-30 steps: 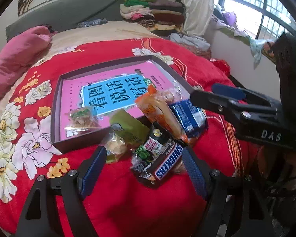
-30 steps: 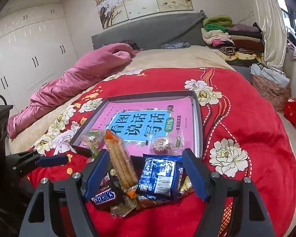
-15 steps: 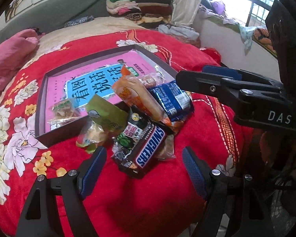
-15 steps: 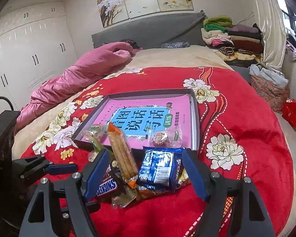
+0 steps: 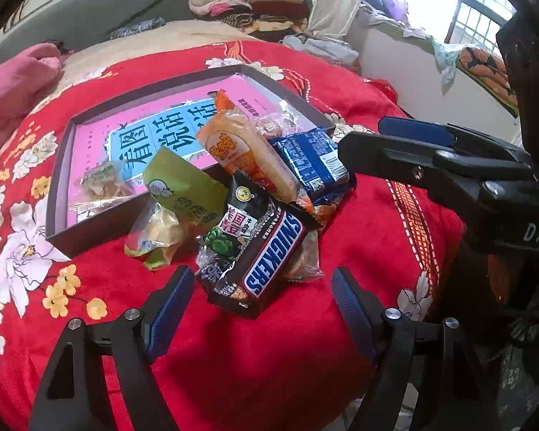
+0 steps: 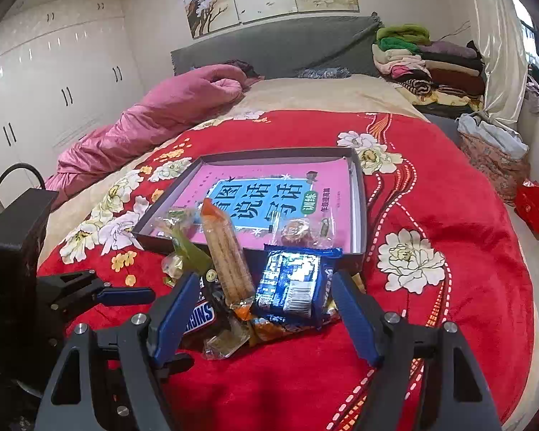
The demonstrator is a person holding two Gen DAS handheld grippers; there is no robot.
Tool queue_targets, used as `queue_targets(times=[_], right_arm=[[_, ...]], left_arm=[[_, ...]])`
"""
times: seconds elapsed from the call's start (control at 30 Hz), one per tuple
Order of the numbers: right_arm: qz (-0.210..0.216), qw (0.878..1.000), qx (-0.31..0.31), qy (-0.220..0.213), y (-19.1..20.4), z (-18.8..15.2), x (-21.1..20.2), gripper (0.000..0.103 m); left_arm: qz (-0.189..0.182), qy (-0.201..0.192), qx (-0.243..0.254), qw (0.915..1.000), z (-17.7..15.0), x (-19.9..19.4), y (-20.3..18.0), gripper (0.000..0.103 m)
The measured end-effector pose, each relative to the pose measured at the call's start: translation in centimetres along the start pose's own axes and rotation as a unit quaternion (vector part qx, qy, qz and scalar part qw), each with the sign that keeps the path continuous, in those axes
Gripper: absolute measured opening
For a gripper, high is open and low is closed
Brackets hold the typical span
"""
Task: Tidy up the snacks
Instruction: 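Reach left tool toward the Snickers bar while right tool reaches toward the orange-capped wafer roll, then close left tool on the Snickers bar while right tool closes on the wafer roll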
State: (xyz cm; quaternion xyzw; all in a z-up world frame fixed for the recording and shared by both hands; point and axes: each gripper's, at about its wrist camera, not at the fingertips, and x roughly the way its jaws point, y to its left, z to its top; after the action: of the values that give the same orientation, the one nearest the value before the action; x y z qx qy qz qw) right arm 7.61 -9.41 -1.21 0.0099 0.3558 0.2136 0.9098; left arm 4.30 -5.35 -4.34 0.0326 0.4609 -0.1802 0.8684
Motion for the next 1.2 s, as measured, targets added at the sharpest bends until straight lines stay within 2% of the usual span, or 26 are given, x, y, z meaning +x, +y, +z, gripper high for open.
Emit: queue_targets(times=[0.03, 0.1, 0.4, 0.67, 0.9, 1.2], right_arm=[[0.0, 1.0, -0.001, 0.001, 0.0, 0.0, 0.1, 0.076], [-0.002, 1.0, -0.002, 0.005, 0.1, -0.1, 0.4, 0.076], [0.003, 1.0, -0.003, 0.008, 0.3, 0.0, 1.3, 0.076], [0.02, 0.999, -0.028, 0.011, 1.3, 0.7, 3.5, 0.075], [0.019, 0.998, -0.049, 0.028, 1.6, 1.0, 5.6, 0.057], [0.027, 0.997, -0.07, 0.028, 2.2, 1.3, 6.9, 0.048]], left_arm=[[-0.001, 0.0, 0.0, 1.0, 0.1, 0.1, 0.1, 0.075], [-0.005, 0.002, -0.003, 1.0, 0.2, 0.4, 0.3, 0.063], [-0.012, 0.004, 0.006, 0.9999, 0.6, 1.3, 0.5, 0.048], [-0.032, 0.013, -0.006, 0.9994, 0.5, 2.0, 0.8, 0.043], [-0.032, 0.015, -0.005, 0.9994, 0.5, 2.4, 0.8, 0.041], [-0.031, 0.019, -0.01, 0.9993, 0.4, 2.4, 0.9, 0.041]])
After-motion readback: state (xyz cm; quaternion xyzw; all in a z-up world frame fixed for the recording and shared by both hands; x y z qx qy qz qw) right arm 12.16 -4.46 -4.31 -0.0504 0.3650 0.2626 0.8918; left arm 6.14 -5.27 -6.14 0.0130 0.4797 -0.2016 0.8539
